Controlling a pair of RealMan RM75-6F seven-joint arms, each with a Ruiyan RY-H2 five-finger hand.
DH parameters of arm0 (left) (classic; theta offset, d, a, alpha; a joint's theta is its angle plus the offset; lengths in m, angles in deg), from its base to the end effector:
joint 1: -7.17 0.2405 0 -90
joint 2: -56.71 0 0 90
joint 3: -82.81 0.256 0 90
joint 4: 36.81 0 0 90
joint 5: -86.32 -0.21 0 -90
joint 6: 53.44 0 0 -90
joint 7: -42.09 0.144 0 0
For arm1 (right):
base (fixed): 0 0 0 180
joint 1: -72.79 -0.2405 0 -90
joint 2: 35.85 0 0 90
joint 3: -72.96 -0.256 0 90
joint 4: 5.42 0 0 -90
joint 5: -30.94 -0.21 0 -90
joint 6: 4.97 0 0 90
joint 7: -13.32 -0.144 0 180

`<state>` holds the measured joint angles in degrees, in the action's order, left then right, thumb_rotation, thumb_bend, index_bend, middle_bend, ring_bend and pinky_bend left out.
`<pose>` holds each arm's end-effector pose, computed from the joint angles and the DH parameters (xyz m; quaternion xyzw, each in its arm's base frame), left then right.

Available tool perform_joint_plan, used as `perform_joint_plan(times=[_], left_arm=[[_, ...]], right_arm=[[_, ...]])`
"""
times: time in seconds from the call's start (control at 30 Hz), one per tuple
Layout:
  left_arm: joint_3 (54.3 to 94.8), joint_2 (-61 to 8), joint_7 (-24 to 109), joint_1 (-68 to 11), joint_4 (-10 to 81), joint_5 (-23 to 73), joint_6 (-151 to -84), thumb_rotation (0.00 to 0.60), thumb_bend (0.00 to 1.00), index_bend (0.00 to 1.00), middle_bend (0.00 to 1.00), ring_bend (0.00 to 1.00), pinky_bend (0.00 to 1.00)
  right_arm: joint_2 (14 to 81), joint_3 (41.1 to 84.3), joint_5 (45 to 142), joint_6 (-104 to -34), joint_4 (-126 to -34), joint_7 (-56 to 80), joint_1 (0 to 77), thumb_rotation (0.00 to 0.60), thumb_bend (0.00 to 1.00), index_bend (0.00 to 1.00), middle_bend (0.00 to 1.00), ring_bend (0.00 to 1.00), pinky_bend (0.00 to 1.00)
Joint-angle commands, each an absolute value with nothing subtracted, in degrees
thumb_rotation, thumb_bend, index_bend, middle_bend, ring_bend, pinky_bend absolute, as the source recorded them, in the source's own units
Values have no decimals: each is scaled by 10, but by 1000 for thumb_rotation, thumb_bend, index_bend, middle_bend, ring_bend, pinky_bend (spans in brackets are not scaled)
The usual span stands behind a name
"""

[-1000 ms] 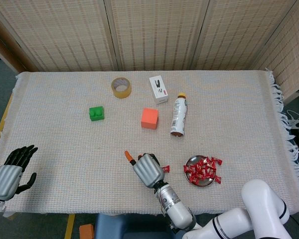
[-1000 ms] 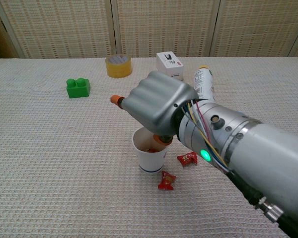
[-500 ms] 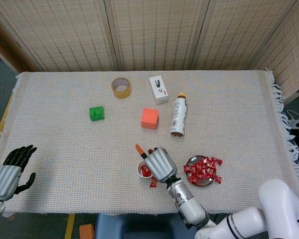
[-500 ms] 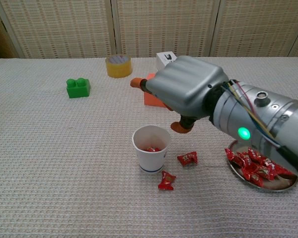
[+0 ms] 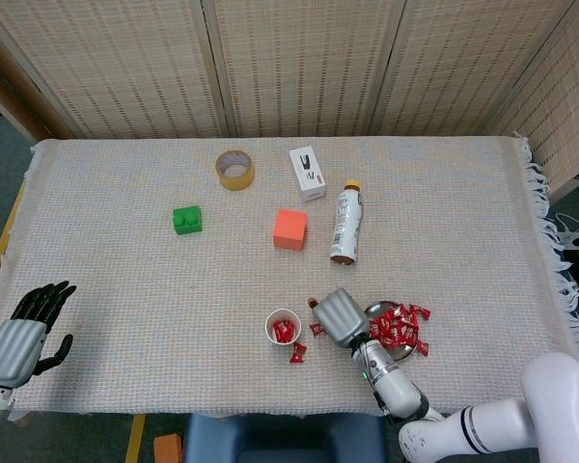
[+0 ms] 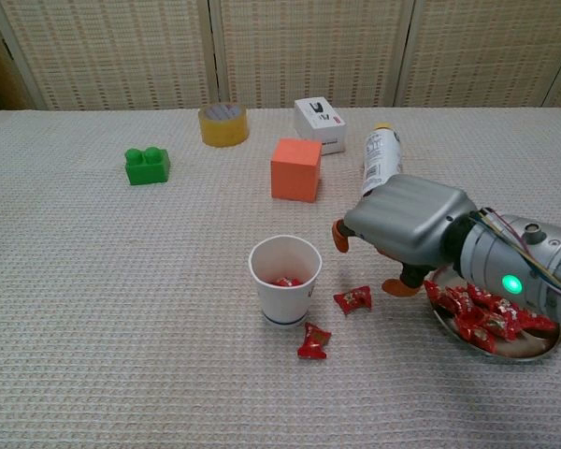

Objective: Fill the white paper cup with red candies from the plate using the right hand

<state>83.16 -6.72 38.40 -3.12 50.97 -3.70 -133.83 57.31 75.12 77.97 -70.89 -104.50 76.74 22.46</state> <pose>-0.3114 0.1994 0.1491 -0.6604 -0.3740 -0.3736 0.5334 -0.1167 -0.2748 -0.0587 0.8627 -0.1829 0.1885 0.4321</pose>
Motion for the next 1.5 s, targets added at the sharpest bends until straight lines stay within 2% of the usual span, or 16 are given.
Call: perform_joint_plan(times=[0.03,0.6,0.8,1.0,1.3,1.5], left_arm=[[832,-66,383,-30,510,-37,-1340,600,472,0,0,0,85],[833,-64,379,-31,508,-37,-1337,600,473,0,0,0,85],[833,-64,379,-31,508,-38,-1338,600,473,0,0,0,85],[834,-66,382,-31,508,-39,-1338,600,472,0,0,0,85],[835,-68,390,-32,510,-40,-1336,600,473,0,0,0,85],[836,-70,393,-34,511,-41,-1333,600,473,0,0,0,85]], right_arm=[[587,748,769,-698,-1033,771,220,600,222,345,907,899,1000],[623,751,782,-682,-992,748,226,600,222,457,921,910,1000],[624,748,791,-684,-990,741,230,600,222,541,924,913,1000],[592,739,814,-709,-1027,726,240,600,222,607,925,914,1000],[516,700,875,-754,-1134,688,251,600,222,604,925,914,1000],[521,675,871,-748,-1165,705,233,600,222,603,925,914,1000]])
